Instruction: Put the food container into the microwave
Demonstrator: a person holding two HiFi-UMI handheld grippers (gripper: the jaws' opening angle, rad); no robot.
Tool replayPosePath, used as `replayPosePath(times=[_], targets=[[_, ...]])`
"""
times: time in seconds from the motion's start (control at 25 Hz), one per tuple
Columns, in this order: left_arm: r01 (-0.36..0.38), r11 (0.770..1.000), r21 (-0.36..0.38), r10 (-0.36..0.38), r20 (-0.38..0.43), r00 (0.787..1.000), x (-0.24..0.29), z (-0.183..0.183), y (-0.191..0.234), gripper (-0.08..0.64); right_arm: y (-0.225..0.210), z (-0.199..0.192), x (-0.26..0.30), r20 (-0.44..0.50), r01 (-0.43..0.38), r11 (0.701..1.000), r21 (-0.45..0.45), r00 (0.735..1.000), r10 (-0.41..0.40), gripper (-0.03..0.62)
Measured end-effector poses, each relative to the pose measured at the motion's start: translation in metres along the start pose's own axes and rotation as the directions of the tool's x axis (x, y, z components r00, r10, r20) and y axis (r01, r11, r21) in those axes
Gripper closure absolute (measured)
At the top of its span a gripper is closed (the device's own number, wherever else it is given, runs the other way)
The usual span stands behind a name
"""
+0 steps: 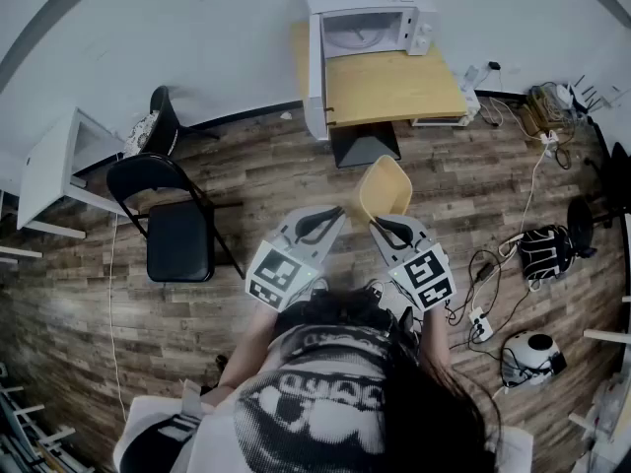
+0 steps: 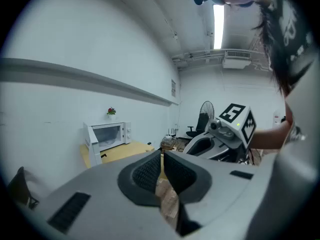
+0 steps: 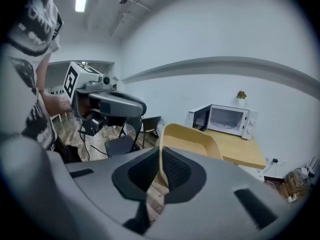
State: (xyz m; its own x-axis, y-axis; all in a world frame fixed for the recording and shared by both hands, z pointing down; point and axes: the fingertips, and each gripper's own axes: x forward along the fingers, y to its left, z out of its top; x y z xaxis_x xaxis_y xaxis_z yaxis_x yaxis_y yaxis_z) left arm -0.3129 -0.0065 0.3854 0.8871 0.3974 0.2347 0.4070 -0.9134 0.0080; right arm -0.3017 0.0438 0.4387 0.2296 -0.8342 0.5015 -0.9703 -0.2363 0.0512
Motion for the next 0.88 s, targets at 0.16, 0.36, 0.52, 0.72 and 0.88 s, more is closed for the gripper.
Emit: replayPosePath(times=[0.16, 0.36, 0.52, 0.72, 0.88], targets=[[0.002, 1.0, -0.001, -0.002, -0.012, 1.0, -0.001, -0.002, -0.005, 0.545, -0.002, 0.001, -0.002, 0.032, 0.015, 1.0, 0.017, 0.999, -0.015, 0.566], [-0.002, 1.0, -0.001, 0.002, -0.026, 1.0, 0.011, -0.006, -0.014, 0.544, -0.015, -0.01, -0.011, 0.032, 0.022, 1.0, 0.021, 0.999, -0.023, 0.566], [0.005, 1.0, 0.009, -0.005, -0.014, 1.0, 0.031, 0.002, -0.024, 0.545, -0.035, -0.021, -0.025, 0.024, 0.043, 0.999, 0.021, 0.999, -0.043, 0.566], [0.003, 1.0, 0.021, -0.003, 0.0, 1.0, 0.059, 0.008, -0.04, 0.545, -0.063, -0.034, -0.043, 0.03, 0.062, 0.998, 0.014, 0.998, -0.063, 0.566], [0.0, 1.0, 0.026, -0.001, 0.015, 1.0, 0.079, 0.013, -0.055, 0.544, -0.077, -0.047, -0.056, 0.028, 0.063, 0.998, 0.001, 0.998, -0.063, 0.566]])
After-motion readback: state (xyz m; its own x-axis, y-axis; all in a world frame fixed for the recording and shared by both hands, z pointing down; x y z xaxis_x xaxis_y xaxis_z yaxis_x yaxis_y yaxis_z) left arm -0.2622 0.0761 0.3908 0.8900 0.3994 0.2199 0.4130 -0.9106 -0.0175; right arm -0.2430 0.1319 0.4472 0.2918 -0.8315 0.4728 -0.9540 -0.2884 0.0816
